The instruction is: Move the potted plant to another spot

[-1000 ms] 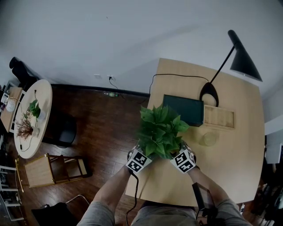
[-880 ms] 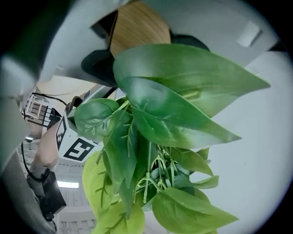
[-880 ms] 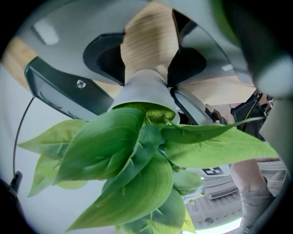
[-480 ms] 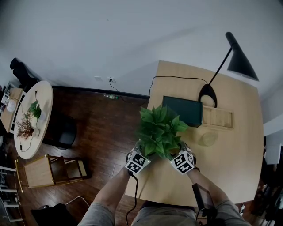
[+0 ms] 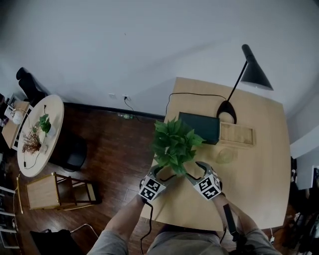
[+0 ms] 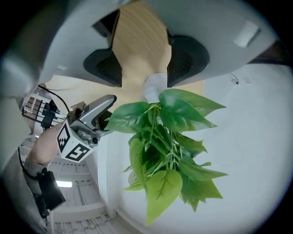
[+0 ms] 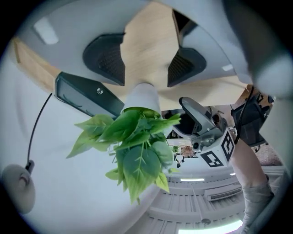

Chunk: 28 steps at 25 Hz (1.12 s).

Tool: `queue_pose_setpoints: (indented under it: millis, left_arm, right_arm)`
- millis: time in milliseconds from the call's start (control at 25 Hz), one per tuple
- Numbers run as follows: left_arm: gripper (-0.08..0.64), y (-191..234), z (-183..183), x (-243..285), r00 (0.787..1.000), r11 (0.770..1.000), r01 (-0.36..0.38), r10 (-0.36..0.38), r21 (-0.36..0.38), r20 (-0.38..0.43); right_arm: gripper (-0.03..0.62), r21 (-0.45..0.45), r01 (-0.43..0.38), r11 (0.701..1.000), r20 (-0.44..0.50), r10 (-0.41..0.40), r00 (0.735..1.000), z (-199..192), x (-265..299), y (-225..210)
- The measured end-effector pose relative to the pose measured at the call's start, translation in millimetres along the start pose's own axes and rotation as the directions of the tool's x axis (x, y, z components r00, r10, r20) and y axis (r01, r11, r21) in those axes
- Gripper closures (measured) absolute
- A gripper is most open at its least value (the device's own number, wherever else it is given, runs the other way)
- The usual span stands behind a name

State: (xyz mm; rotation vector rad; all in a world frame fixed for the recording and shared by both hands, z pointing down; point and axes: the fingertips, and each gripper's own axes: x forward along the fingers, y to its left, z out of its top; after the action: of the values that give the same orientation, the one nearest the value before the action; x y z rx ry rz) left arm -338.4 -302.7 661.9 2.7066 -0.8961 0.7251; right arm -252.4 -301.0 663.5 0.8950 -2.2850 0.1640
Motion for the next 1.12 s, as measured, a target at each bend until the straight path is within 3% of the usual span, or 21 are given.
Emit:
queue_pose_setpoints:
  millis: [160,280,520,800,1040,1120]
  left_arm:
    - [0.281,-13,13,-17,0.997,0.997,-0.067,0.068,-0.039,0.033]
    - [0.332,-35,25,-28,0.992,0.992,-0.104,0.109,-0.069,0.07]
    - [0.425,-92,53,-32,0.985,0.992,-0.106,0.114,-0.065,0.128]
    - [0.554,-152,84,-30,0.97,0.987,-0.106,0.13,-0.122,0.205]
    - [0.56,-200,97,-27,0.968,0.986,-0.089,0.119,-0.143,0.221]
    - [0.56,-214,100,-28,0.966,0.983,-0.085,0.122,-0.161,0.23]
  right_arm:
    - [0.299,0.003,-0.009,1.0,0.068,0.009,0.998,15,-25,-1]
    - [0.348,0.024,-0.015,1.0,0.12,0.012,0.993,17,-51,4]
    - [0.399,-0.004,-0.025,1.0,0.183,0.026,0.983,9,-105,16]
    - [0.457,0.007,-0.026,1.0,0.218,0.023,0.976,-13,-167,24]
    - [0.586,0.048,-0.036,0.998,0.264,0.022,0.964,-29,-204,27]
    - [0.586,0.053,-0.039,0.998,0.256,0.024,0.966,-39,-213,30]
